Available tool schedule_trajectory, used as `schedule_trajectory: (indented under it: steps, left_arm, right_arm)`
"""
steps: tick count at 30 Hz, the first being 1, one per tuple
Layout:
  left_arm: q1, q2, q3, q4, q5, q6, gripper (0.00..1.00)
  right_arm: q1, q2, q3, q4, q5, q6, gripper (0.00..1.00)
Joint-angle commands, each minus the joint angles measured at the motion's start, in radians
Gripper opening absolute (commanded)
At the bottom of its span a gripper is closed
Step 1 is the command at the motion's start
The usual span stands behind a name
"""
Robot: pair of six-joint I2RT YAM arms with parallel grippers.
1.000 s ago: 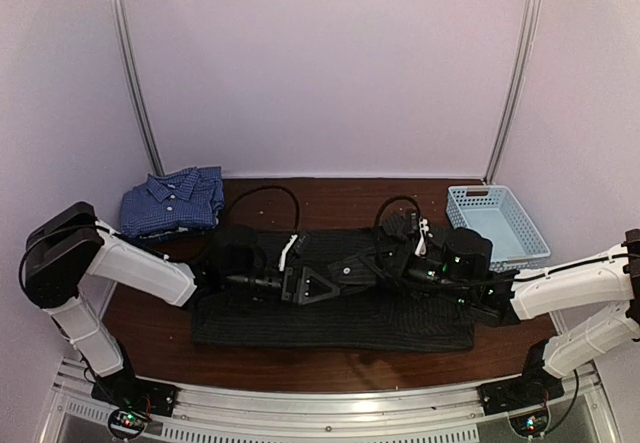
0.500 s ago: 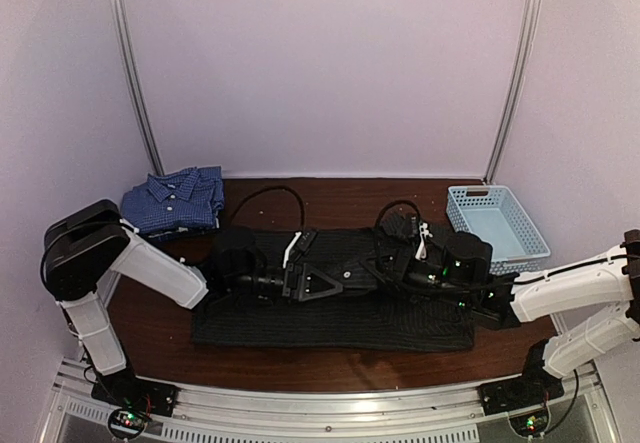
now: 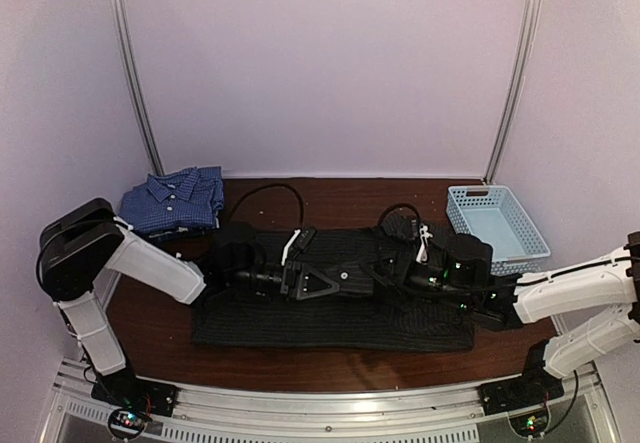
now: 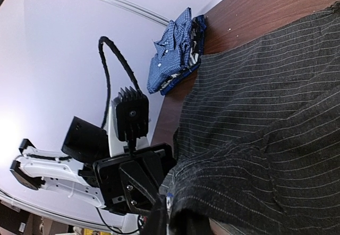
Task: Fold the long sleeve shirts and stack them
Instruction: Adjust the sleeve of the 1/3-folded shirt.
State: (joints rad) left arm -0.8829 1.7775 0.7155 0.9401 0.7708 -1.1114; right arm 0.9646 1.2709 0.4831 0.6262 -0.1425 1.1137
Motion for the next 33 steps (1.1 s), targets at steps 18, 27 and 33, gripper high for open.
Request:
schedule_trajectory:
  steps: [18, 27, 33]
  left_arm:
    - [0.112, -0.398, 0.102, -1.173, -0.065, 0.565, 0.00]
    - [0.203, -0.428, 0.062, -1.174, -0.053, 0.567, 0.00]
    - [0.231, -0.427, 0.039, -1.175, -0.045, 0.574, 0.00]
  right_arm:
    - [0.031, -0.218, 0.062, -0.778, 0.326, -0.197, 0.53]
    - [0.009, -0.121, 0.049, -0.900, 0.344, -0.202, 0.54]
    - [-0.053, -0.065, -0.012, -0.842, 0.282, -0.210, 0.54]
